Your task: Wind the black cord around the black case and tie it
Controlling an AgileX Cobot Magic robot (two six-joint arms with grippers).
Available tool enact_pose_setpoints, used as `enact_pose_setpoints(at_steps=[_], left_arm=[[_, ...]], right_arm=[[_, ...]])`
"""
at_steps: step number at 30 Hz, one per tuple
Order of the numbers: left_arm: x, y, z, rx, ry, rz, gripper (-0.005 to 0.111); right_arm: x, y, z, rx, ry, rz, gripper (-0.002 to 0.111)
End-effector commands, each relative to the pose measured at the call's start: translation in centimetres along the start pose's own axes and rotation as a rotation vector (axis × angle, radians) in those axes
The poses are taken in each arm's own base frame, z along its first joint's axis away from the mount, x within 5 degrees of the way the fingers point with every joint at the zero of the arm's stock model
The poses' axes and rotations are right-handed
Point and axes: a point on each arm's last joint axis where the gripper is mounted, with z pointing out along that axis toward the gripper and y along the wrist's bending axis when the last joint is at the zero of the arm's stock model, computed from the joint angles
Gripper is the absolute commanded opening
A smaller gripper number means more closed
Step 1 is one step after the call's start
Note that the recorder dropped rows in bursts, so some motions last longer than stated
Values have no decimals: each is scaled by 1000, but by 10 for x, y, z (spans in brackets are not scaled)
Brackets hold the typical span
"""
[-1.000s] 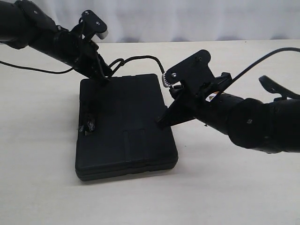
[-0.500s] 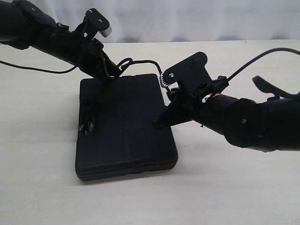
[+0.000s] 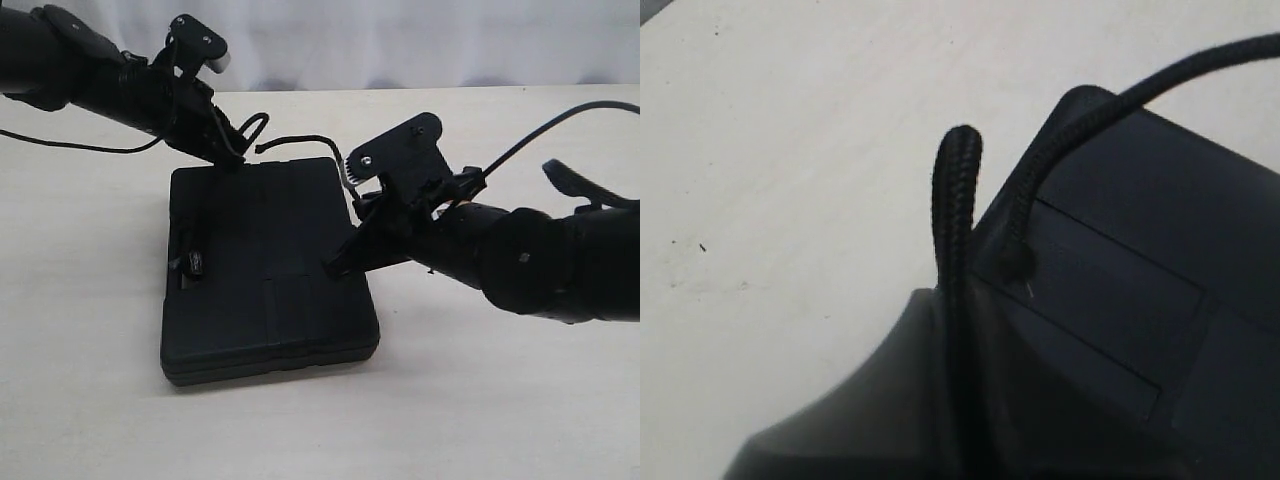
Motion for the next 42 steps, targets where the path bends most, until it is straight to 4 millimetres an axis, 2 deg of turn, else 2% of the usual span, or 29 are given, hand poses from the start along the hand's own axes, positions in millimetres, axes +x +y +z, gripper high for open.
enact_pose_setpoints(at_steps=[1, 11, 20, 26, 37, 42], left_arm=[[3, 2, 5, -1, 10, 2, 0], [2, -2, 5, 37, 4, -3, 0], [-6, -10, 4, 133, -80, -5, 0], [-8, -10, 4, 135, -105, -34, 0], [-8, -1, 5, 36, -104, -52, 0], [-8, -3, 5, 58, -103, -60, 0]], right_arm=[[-9, -2, -7, 6, -46, 5, 4], [-11, -2, -9, 4, -50, 28, 4], [-10, -2, -9, 1, -47, 28, 4], [-8, 1, -8, -26, -17, 24, 4], [0, 7, -9, -90, 58, 29, 4], [-3, 5, -9, -69, 35, 49, 4]])
